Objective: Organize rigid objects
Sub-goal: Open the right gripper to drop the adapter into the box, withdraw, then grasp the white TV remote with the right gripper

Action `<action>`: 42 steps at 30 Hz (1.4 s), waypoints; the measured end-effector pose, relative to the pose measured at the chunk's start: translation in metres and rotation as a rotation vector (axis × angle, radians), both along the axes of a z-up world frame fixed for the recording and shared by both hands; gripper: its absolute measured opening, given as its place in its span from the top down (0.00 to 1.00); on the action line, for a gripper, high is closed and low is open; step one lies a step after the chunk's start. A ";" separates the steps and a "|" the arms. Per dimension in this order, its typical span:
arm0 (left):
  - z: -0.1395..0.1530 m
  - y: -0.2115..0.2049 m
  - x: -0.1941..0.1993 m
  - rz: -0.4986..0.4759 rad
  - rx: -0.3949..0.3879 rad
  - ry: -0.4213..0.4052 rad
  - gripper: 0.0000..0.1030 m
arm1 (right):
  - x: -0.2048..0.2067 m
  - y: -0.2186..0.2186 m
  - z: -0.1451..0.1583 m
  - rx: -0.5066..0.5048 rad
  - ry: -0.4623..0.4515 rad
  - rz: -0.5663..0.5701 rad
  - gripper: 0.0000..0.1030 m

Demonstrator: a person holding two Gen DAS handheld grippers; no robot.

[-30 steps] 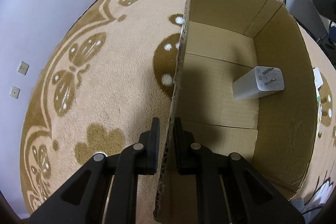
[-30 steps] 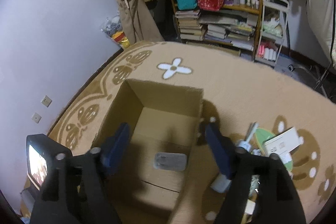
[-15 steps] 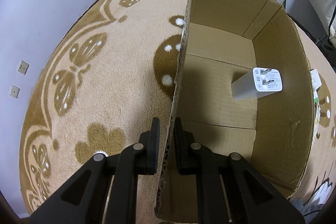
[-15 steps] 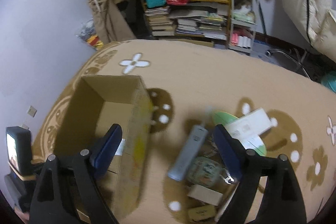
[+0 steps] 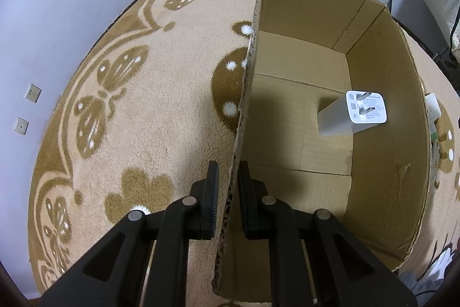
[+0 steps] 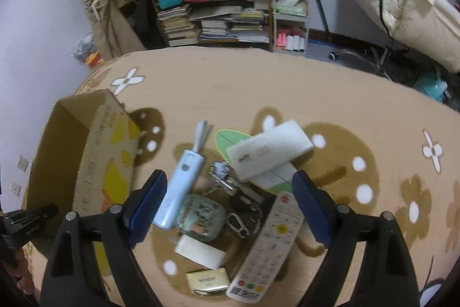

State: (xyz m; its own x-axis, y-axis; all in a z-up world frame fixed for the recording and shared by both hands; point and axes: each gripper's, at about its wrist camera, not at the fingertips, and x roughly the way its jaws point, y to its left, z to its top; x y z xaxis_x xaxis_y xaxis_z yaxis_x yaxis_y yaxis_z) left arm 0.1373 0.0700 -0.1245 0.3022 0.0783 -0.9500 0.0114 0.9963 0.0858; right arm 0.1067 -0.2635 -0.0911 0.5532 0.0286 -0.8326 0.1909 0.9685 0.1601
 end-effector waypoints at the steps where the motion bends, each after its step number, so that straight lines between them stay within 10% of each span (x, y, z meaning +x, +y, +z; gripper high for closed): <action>1: 0.000 0.000 0.000 0.000 0.000 0.000 0.88 | -0.001 -0.004 -0.003 0.006 0.005 -0.009 0.09; 42: 0.001 -0.002 -0.001 -0.003 0.002 -0.002 0.87 | -0.033 -0.038 -0.093 0.041 0.247 -0.128 0.21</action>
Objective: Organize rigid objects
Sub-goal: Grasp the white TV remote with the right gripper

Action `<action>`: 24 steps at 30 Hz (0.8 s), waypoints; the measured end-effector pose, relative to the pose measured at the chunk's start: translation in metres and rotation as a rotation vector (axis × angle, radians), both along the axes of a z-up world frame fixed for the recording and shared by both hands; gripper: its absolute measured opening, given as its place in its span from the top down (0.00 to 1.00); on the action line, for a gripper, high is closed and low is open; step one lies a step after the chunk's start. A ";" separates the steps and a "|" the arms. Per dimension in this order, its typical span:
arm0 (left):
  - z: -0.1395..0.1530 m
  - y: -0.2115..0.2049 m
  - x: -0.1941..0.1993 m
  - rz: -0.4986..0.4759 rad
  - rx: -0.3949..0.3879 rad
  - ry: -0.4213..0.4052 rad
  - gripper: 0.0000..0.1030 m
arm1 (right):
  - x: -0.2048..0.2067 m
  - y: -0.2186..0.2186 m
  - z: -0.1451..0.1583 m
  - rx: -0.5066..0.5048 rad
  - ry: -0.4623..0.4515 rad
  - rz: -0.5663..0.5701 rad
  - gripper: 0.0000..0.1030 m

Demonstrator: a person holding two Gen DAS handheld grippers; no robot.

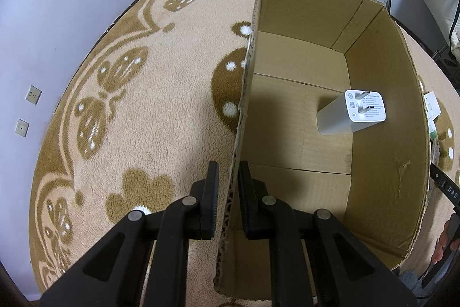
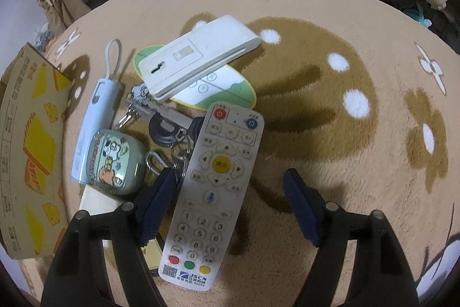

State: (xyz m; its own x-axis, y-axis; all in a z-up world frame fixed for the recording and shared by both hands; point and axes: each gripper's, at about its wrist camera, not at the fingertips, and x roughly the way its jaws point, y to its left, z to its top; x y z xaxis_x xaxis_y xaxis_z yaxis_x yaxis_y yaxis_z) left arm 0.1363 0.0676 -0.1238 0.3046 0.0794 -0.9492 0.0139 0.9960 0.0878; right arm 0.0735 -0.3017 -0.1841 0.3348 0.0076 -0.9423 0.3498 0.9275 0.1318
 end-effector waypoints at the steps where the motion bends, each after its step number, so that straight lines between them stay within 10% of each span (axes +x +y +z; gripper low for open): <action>1: 0.000 0.000 0.000 0.000 0.000 0.000 0.87 | 0.000 0.001 0.000 0.001 0.002 0.001 0.21; 24: 0.000 0.000 0.000 -0.003 0.003 -0.001 0.87 | -0.003 0.011 -0.005 -0.071 0.056 0.031 0.46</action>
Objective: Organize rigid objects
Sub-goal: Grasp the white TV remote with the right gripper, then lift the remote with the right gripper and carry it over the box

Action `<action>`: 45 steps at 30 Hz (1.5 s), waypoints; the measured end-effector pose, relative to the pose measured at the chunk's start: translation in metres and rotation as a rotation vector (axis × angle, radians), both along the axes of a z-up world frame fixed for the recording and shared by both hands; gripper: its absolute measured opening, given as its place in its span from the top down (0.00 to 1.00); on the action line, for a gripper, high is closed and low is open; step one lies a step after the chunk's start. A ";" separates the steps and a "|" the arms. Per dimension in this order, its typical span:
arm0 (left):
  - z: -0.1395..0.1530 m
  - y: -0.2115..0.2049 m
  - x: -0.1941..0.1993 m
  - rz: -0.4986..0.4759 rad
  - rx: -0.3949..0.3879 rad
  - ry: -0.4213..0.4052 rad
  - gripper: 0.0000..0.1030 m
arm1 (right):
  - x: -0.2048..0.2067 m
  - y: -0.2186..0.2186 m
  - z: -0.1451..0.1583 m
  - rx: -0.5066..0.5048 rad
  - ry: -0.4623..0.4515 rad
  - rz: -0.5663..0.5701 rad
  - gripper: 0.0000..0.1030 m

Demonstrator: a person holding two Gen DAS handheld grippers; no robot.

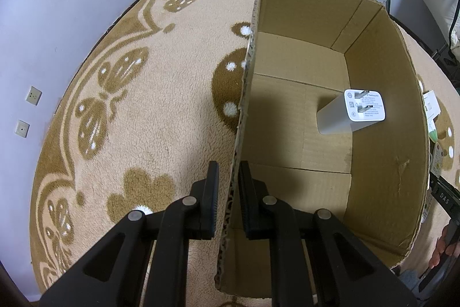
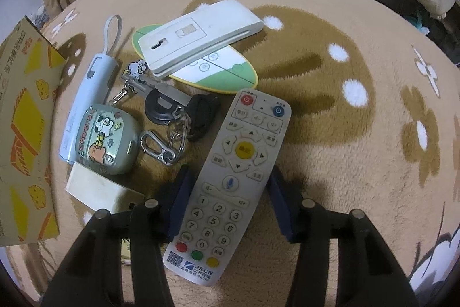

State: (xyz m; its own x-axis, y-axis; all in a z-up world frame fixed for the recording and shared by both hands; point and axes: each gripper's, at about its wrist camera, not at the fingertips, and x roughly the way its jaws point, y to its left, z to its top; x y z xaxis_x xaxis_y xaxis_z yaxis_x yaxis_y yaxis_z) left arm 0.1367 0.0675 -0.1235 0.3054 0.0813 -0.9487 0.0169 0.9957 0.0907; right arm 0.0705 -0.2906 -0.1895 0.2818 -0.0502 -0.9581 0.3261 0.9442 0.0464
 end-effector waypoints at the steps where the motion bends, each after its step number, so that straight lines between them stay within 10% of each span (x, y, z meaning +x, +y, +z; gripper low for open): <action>1: 0.000 0.000 0.000 0.000 0.000 0.000 0.87 | -0.001 0.002 0.000 -0.012 -0.002 0.001 0.47; 45: 0.006 -0.002 -0.002 -0.005 -0.007 -0.032 0.88 | 0.013 0.031 0.122 0.078 -0.346 0.029 0.57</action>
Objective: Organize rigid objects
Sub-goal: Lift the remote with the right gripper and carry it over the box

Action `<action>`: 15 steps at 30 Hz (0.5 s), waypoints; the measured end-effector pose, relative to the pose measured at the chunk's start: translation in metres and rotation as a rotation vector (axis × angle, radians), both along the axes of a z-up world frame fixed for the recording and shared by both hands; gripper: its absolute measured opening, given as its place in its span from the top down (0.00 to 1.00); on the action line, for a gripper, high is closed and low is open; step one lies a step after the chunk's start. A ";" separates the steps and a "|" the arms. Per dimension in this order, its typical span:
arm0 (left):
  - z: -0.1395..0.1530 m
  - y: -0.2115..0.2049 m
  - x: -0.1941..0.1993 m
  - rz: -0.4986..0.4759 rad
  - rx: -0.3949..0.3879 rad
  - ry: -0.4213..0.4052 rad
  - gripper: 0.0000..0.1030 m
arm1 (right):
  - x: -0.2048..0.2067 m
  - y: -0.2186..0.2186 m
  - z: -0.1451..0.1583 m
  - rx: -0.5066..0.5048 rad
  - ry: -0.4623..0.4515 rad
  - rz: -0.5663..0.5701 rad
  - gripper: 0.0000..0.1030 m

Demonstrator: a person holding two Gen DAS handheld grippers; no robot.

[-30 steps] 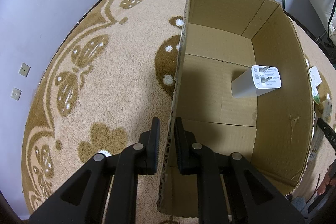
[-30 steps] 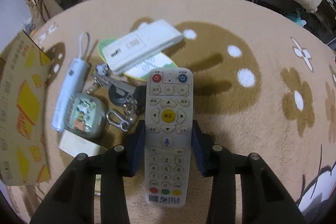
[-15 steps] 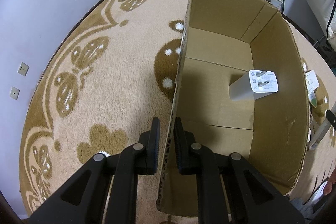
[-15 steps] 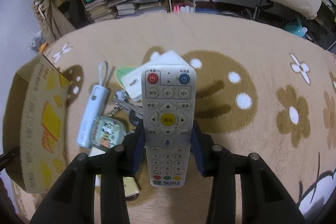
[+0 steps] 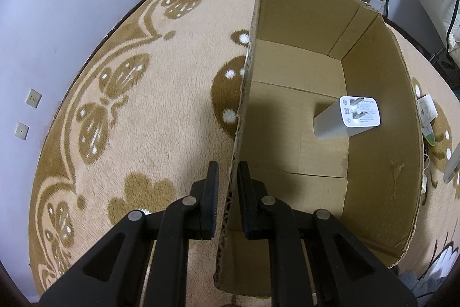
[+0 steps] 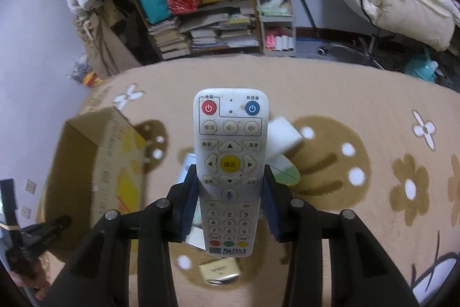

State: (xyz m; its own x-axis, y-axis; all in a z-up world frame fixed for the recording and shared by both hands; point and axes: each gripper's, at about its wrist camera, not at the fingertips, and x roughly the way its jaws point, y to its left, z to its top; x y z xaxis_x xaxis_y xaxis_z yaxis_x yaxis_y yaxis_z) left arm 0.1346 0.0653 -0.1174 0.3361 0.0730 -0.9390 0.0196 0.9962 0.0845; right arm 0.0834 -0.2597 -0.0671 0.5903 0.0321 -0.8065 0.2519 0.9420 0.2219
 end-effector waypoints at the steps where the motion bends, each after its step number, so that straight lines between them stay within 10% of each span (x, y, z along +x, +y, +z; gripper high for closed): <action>1: 0.000 0.000 0.000 -0.001 0.002 0.000 0.88 | 0.003 0.005 0.004 0.006 -0.011 0.012 0.57; 15: 0.000 -0.001 0.000 -0.011 0.020 -0.005 0.88 | 0.030 0.081 0.047 0.084 -0.098 0.173 0.57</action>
State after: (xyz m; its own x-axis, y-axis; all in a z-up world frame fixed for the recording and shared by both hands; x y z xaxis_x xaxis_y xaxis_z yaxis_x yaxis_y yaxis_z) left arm 0.1342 0.0638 -0.1172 0.3417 0.0884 -0.9357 0.0301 0.9940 0.1048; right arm 0.1131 -0.1788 -0.0197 0.6460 0.2042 -0.7355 0.0613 0.9466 0.3167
